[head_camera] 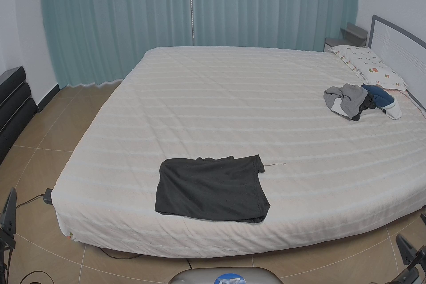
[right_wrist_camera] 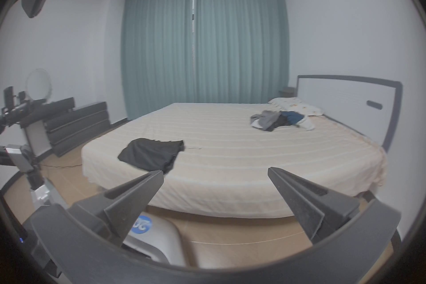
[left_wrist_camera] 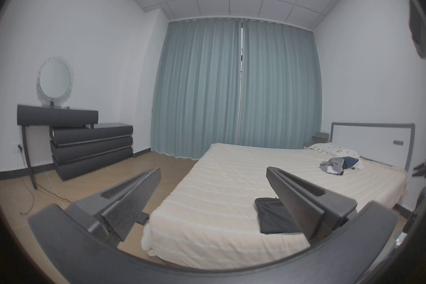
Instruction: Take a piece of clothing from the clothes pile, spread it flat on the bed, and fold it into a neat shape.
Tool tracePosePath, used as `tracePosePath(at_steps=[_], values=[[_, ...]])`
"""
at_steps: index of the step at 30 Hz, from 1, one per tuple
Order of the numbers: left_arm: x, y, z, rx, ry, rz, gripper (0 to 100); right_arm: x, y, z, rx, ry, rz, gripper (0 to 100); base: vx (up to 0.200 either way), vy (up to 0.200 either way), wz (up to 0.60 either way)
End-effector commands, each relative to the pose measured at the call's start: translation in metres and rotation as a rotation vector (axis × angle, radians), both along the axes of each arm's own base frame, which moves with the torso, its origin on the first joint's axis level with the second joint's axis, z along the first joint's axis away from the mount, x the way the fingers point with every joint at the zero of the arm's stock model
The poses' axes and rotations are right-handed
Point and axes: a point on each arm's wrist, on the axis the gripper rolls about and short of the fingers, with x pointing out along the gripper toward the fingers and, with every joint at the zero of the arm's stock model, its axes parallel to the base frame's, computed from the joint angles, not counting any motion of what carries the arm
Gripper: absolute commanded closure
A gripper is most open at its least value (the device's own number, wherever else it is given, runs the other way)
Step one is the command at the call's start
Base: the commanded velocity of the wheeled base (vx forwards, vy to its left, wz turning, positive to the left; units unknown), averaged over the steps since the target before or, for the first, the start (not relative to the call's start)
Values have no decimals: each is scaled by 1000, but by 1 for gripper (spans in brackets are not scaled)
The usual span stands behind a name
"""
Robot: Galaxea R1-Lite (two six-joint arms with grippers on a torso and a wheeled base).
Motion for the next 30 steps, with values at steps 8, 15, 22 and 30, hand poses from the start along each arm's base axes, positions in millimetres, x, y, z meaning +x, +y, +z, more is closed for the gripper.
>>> tracePosePath(at_steps=[8,15,22,30], values=[[-23,3,-34,42,-68,27,0,-39,0,-9,-55,17,-240,0,0,0,0],[-22,4,-39,47,-57,110,0,-27,2,-20,-26,-31,-124,0,0,0,0],[-22,3,-41,47,-43,138,0,-9,4,-30,-139,-191,5,0,0,0,0],[-26,1,-68,176,31,203,0,-3,5,-37,-142,-257,10,0,0,0,0]])
